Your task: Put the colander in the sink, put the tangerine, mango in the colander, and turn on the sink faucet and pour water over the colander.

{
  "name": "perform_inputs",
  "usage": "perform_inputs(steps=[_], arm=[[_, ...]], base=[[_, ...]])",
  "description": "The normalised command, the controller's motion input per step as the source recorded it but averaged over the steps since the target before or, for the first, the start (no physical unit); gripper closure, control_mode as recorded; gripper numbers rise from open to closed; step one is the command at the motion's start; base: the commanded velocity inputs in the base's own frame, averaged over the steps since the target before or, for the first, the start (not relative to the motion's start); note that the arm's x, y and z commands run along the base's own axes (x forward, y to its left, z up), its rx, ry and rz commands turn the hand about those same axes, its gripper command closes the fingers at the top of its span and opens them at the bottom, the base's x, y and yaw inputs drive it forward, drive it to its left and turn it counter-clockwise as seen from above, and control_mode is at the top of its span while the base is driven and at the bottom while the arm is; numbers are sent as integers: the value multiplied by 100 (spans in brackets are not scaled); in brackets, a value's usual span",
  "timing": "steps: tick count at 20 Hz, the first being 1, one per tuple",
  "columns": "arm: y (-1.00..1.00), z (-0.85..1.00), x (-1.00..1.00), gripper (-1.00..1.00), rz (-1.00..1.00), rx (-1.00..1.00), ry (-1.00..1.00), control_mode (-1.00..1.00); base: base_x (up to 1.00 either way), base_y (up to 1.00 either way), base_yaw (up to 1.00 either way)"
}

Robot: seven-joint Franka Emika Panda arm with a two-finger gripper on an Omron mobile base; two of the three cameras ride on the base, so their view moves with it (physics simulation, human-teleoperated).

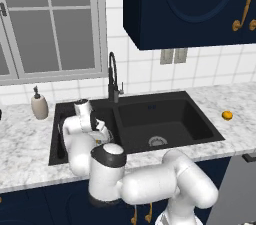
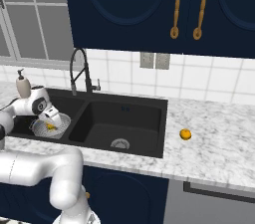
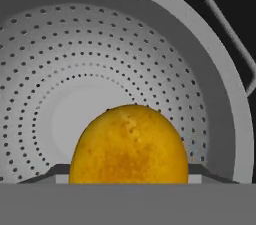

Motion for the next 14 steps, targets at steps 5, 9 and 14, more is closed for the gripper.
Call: perform_inputs(steps=[5,9,14], arm=[[0,-46,9,100,12,5,0,-100],[0,-32,1,100,16,11,0,-100],[0,-30,2,100,15,6,-1,-100]], base=[[0,0,0],[0,0,0],[0,0,0]])
